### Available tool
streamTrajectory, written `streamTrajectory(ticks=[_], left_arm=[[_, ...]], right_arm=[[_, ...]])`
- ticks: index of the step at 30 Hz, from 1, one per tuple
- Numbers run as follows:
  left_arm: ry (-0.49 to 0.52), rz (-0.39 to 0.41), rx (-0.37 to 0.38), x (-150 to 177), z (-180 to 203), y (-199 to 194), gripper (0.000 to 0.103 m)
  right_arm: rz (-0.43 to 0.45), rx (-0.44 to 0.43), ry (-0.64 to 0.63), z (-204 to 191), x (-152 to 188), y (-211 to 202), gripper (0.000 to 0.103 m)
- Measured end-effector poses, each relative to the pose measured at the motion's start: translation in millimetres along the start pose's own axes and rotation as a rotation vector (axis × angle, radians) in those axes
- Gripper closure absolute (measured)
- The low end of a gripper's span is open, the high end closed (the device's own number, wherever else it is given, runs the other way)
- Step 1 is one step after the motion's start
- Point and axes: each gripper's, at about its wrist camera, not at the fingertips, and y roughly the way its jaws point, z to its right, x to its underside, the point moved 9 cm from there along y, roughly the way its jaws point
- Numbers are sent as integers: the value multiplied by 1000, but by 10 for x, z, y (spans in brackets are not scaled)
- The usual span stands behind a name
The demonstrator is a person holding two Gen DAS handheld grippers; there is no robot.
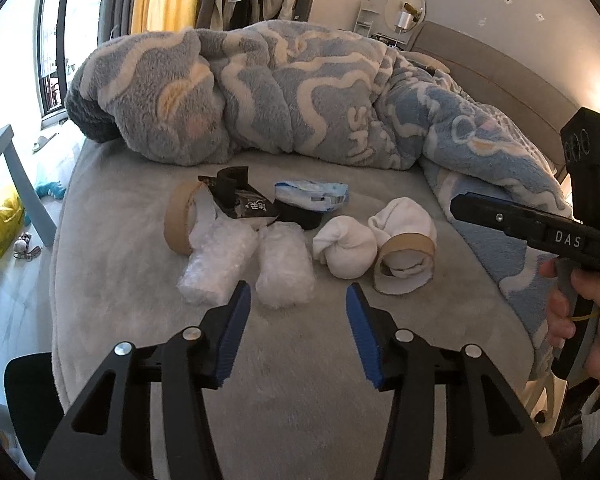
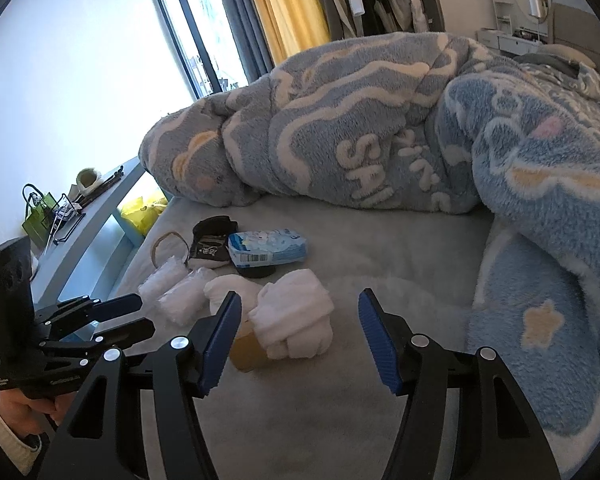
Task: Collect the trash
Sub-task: 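Move the left tool toward the bubble wrap while the right tool approaches the white tissue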
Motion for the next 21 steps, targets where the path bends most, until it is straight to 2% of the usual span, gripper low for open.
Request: streamTrajectory(ticks=[10, 15, 21], left_arm=[[-16, -32, 6, -37, -38, 220, 53], [-33, -50, 20, -43, -66, 311, 60], [-44, -61, 32, -47, -73, 372, 63]], right_arm=[[-45, -29, -1, 53, -11, 218, 41], [-64, -46, -1, 58, -18, 316, 41], [-86, -53, 1, 64, 11, 389, 41]])
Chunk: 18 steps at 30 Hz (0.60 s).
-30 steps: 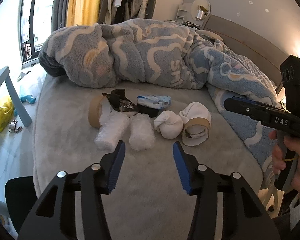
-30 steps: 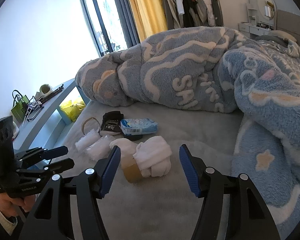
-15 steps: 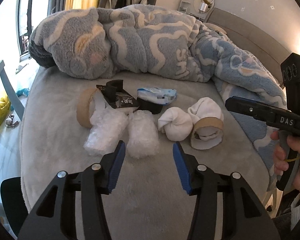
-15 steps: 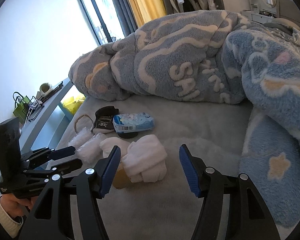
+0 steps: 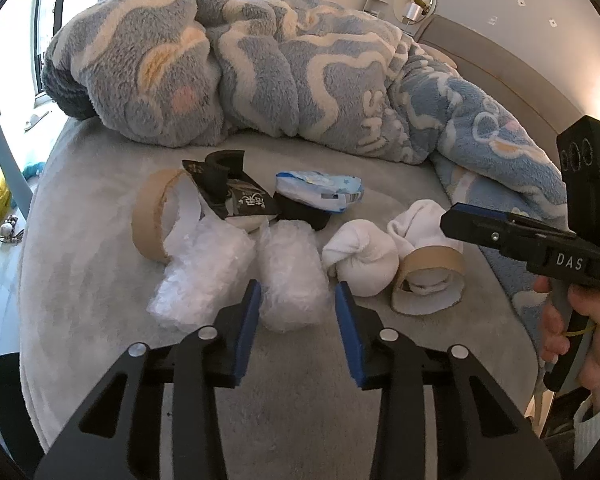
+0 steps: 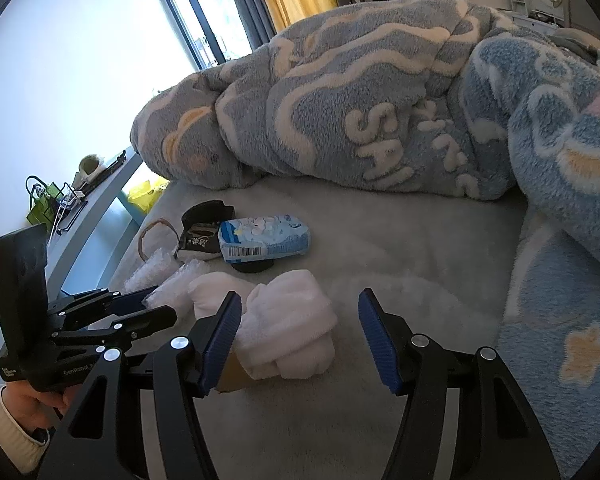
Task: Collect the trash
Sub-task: 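Move the left tool toward the bubble wrap while the right tool approaches the white tissue, then close the left tool on bubble wrap while the right tool grasps white tissue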
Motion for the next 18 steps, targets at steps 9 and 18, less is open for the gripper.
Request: streamTrajectory(ticks=[9, 18], left_arm=[[-3, -7, 2, 10, 6, 20, 67], [-14, 50, 18, -58, 12, -162, 68]], right_arm=[[-37, -3, 1, -22, 94, 81, 41], [-54, -29, 12, -79, 151, 126, 27]])
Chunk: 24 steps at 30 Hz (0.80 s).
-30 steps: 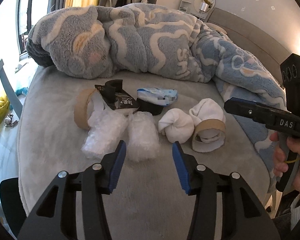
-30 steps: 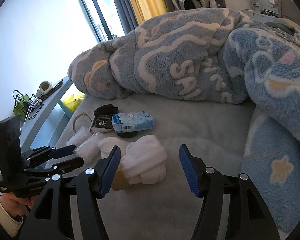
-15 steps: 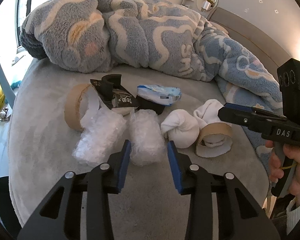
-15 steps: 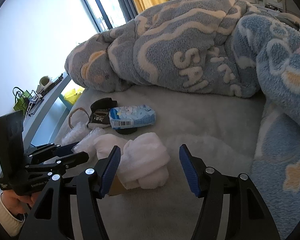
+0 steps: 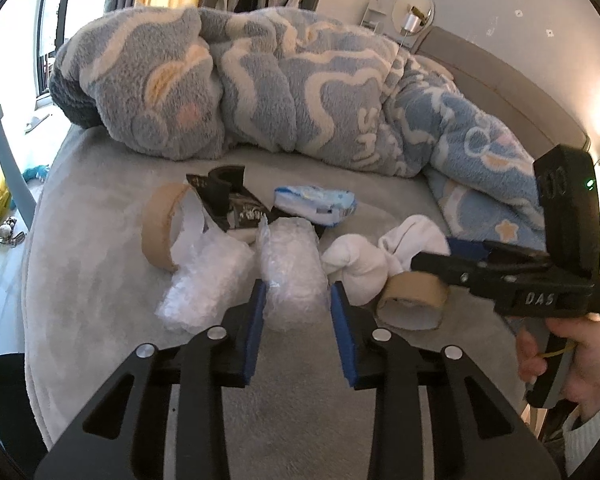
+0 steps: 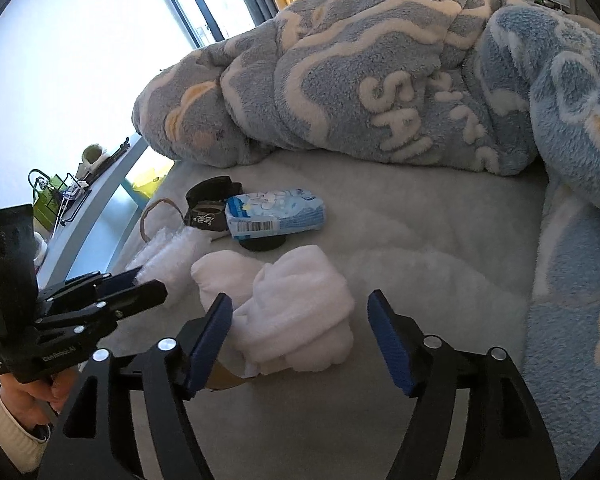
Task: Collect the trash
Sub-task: 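Close the left tool on bubble wrap while the right tool grasps white tissue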
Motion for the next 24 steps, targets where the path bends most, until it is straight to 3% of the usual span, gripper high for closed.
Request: streamTrajectory(ticks=[5, 9, 17, 24], left_arm=[[-5, 22, 5, -12, -13, -118, 68], [-5, 36, 6, -1, -19, -225, 68], [-1, 62, -3, 39, -73, -434, 68], [-13, 80, -18, 90, -181, -629, 68]], right_arm=[[-16, -2, -12, -78, 60, 26, 25], [26, -10, 30, -59, 13, -36, 27], [15, 51, 89, 52, 79, -10, 64], [101, 102, 47, -87, -39, -218, 67]])
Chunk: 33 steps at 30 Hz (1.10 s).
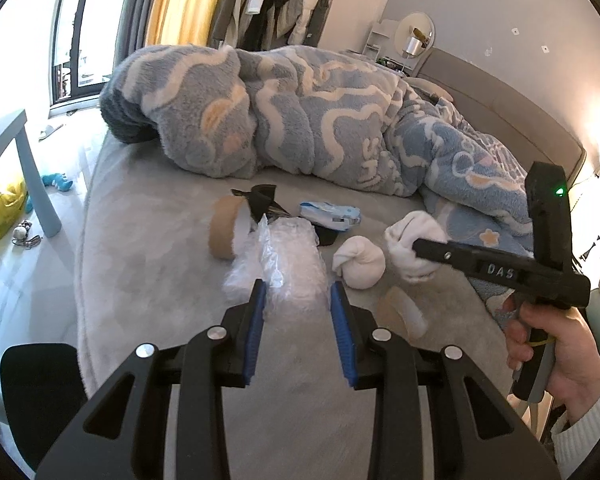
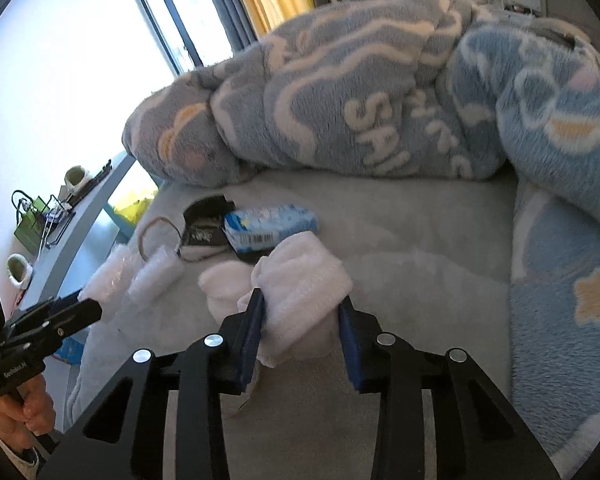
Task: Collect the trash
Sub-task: 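Close the left tool on bubble wrap while the right tool grasps white tissue, then carry the bubble wrap and tissue over the green trash bin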
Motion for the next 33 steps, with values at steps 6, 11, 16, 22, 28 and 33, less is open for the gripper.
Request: streamTrajectory(ticks=[6, 11, 16, 22, 28, 33], left_arm=[[1, 22, -22, 52, -135, -241, 68], [-24, 39, -51, 94, -351, -439, 68], [-48, 52, -79, 130, -571, -616, 68], [-67, 60, -109, 187, -815, -789, 68], [-100, 58, -160, 273, -1156, -929, 68], [-129, 59, -191, 320, -1424, -1033, 68]], right_arm=[[70, -11, -24, -222, -118, -190, 67], [91, -48, -58, -535, -148, -264, 67], [93, -85, -86, -856, -151, -229, 67], [87, -116, -114, -1177, -139, -158, 67], [71, -148, -145, -1528, -110, -32, 67], [63, -175, -171, -1813, -103, 57, 67]])
